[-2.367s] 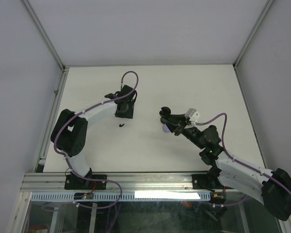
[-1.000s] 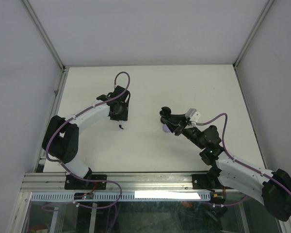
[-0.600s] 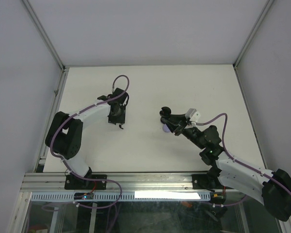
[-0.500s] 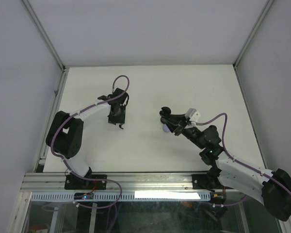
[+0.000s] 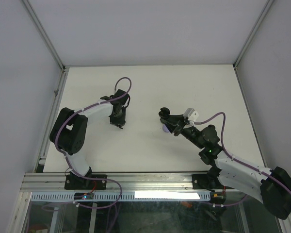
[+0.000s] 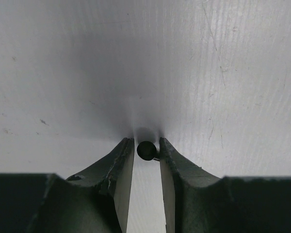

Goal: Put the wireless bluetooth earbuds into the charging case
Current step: Pick up the earbud from the center of the board.

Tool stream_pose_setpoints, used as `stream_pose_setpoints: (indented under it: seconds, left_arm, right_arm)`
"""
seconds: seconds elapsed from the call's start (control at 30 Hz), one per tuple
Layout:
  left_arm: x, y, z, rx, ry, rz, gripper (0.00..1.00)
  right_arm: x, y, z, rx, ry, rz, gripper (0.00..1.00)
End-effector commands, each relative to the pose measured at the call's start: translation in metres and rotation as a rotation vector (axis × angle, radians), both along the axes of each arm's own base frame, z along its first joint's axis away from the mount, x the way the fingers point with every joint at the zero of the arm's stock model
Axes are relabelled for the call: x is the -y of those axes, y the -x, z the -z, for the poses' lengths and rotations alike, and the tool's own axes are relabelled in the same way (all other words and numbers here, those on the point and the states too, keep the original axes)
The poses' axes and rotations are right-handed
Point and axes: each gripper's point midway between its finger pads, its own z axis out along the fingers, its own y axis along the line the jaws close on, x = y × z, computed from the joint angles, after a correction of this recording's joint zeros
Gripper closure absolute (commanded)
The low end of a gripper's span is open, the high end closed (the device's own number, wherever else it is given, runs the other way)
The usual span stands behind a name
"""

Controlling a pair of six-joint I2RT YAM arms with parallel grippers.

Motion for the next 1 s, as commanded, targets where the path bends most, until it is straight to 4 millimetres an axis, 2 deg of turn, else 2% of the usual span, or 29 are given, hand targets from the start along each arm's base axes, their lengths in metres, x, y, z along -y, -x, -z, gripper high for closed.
stream_pose_setpoints:
  seconds: [0.0, 0.17, 0.23, 0.37, 0.53, 0.67, 0.83, 0.97]
  left_arm:
    - [0.012, -0.007, 0.003, 0.009, 0.039, 0.023, 0.72]
    - [0.013, -0.005, -0.004, 0.024, 0.048, 0.026, 0.83]
    - [0.014, -0.005, -0.013, 0.060, 0.038, 0.032, 0.86]
    - [0.018, -0.011, -0.044, 0.163, 0.035, 0.043, 0.87]
    - [0.022, -0.024, -0.099, 0.335, 0.032, 0.057, 0.89]
    - [0.031, -0.026, -0.149, 0.487, 0.033, 0.083, 0.89]
    - [0.055, -0.014, -0.216, 0.695, 0.070, 0.181, 0.89]
    - [0.076, -0.001, -0.258, 0.831, 0.126, 0.256, 0.89]
  right_arm:
    - [0.000, 0.000, -0.022, 0.047, -0.050, -0.004, 1.00]
    - [0.000, -0.001, -0.021, 0.049, -0.037, 0.000, 1.00]
    - [0.000, -0.001, -0.020, 0.051, -0.035, 0.001, 1.00]
    - [-0.001, -0.003, -0.019, 0.055, -0.022, 0.004, 1.00]
    - [-0.003, -0.007, -0.020, 0.061, -0.014, 0.008, 1.00]
    - [-0.006, -0.009, -0.020, 0.061, -0.027, 0.007, 1.00]
    - [-0.008, -0.011, -0.023, 0.070, -0.044, 0.009, 1.00]
    - [-0.010, -0.015, -0.025, 0.079, -0.052, 0.018, 1.00]
